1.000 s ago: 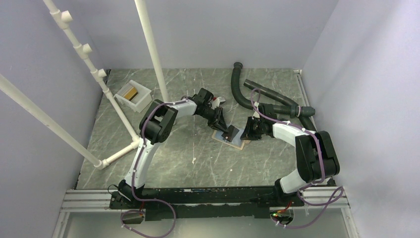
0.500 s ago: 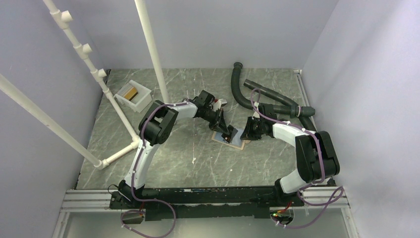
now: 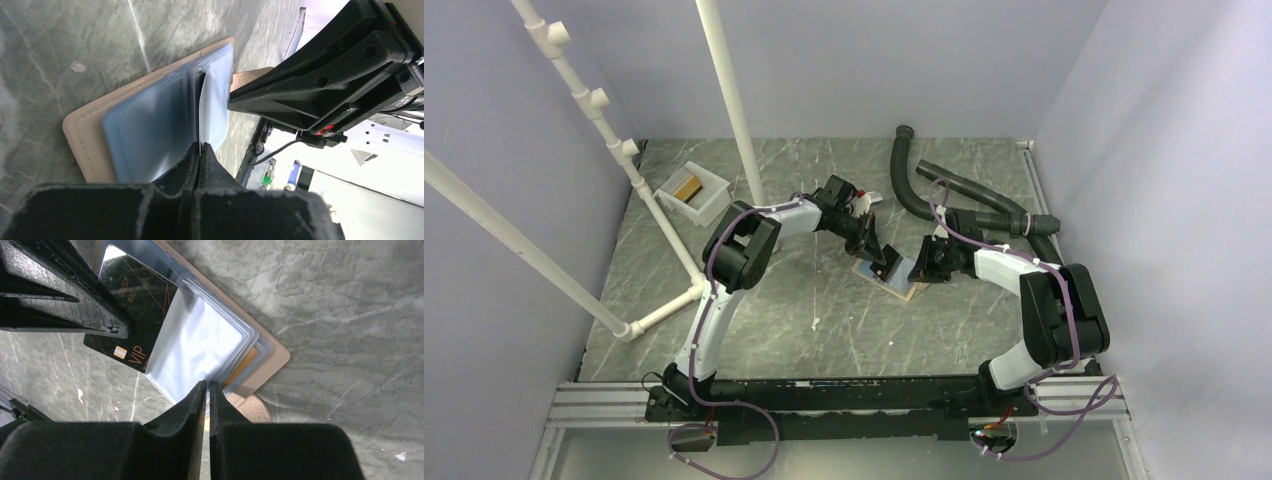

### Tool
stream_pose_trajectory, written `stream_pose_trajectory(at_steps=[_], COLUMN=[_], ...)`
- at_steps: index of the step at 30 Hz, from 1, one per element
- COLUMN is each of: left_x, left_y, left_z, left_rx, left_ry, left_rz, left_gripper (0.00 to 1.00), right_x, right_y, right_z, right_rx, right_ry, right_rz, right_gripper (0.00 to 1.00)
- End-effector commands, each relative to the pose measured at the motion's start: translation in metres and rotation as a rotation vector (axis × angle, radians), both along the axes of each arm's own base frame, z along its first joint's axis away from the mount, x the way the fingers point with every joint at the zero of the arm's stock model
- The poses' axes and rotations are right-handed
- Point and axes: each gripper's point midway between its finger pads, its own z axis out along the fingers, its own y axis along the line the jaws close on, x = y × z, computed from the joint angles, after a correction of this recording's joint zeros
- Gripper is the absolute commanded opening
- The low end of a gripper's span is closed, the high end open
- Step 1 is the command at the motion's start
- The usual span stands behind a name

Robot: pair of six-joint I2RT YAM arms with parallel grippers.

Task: Put the credit cards into the card holder
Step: Insert the credit card into the card holder.

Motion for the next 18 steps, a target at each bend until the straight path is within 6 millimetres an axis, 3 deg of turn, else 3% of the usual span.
stream_pose_trajectory(at_steps=[1, 18], left_x=[0.013, -0.011], left_y=[-0.002, -0.014], left_z=[0.006, 0.006], left_rx=[-0.003, -0.131], left_ry=[-0.096, 0.04], left_rz=[-0.006, -0.01], left_gripper=[0.0, 0.0], right_x=[-0.01, -0.009], right_y=[0.001, 0.009], right_z=[-0.011, -0.006], right_rx=[-0.015, 0.029], right_ry=[0.026, 0.023], right_rz=[0.03, 0.036], right_gripper=[0.1, 0.11])
